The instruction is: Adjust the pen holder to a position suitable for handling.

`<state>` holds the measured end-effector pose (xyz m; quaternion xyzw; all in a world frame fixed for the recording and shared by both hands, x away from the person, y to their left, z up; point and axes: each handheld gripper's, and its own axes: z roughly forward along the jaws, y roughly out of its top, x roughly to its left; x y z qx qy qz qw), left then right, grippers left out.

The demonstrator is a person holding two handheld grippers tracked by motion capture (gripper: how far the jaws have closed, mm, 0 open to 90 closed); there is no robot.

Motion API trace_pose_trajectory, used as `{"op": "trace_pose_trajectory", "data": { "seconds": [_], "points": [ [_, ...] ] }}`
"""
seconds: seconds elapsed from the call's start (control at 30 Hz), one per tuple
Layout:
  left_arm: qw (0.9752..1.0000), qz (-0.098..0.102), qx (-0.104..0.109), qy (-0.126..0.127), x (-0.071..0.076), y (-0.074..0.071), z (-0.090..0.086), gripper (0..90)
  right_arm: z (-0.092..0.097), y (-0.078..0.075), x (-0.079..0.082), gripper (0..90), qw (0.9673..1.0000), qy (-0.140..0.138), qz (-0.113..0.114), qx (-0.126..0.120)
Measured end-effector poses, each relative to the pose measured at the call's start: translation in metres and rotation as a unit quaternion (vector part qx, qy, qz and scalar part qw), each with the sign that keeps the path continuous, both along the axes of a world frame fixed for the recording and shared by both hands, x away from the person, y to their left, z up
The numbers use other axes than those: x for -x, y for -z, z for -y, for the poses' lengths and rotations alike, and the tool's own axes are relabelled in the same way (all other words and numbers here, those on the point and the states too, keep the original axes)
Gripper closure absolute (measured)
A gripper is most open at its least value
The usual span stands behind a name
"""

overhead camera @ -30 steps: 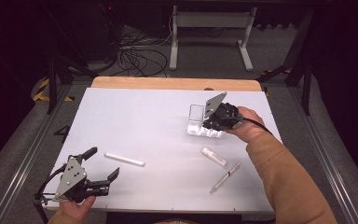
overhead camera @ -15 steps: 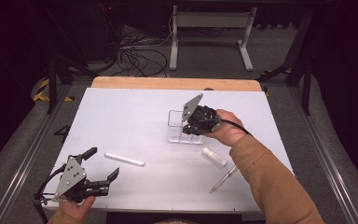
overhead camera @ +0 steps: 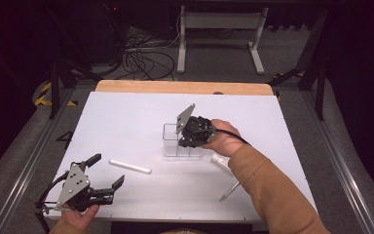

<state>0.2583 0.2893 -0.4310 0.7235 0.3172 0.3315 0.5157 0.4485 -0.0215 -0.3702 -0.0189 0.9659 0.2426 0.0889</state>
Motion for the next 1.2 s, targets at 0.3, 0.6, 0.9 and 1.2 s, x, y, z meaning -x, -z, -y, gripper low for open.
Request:
{"op": "trace_pose_trajectory", "data": {
  "seconds": [0.3, 0.6, 0.9, 1.2],
  "points": [
    [1.0, -0.001, 0.0, 0.001, 0.0, 0.0, 0.0, 6.6, -0.01, 0.005, 0.0, 85.1, 1.0, 0.002, -0.005, 0.003],
    [1.0, -0.001, -0.003, 0.001, 0.0, 0.0, 0.0, 6.6, -0.012, 0.008, 0.0, 85.0, 1.0, 0.003, -0.004, 0.006],
    [1.0, -0.001, -0.003, 0.001, 0.0, 0.0, 0.0, 6.6, -0.015, 0.009, 0.001, 85.1, 1.0, 0.007, -0.005, 0.004],
    [1.0, -0.003, -0.001, 0.005, -0.003, 0.0, 0.001, 6.6, -0.006, 0.002, 0.001, 68.2, 0.9989, 0.013, -0.025, -0.037]
  ]
}}
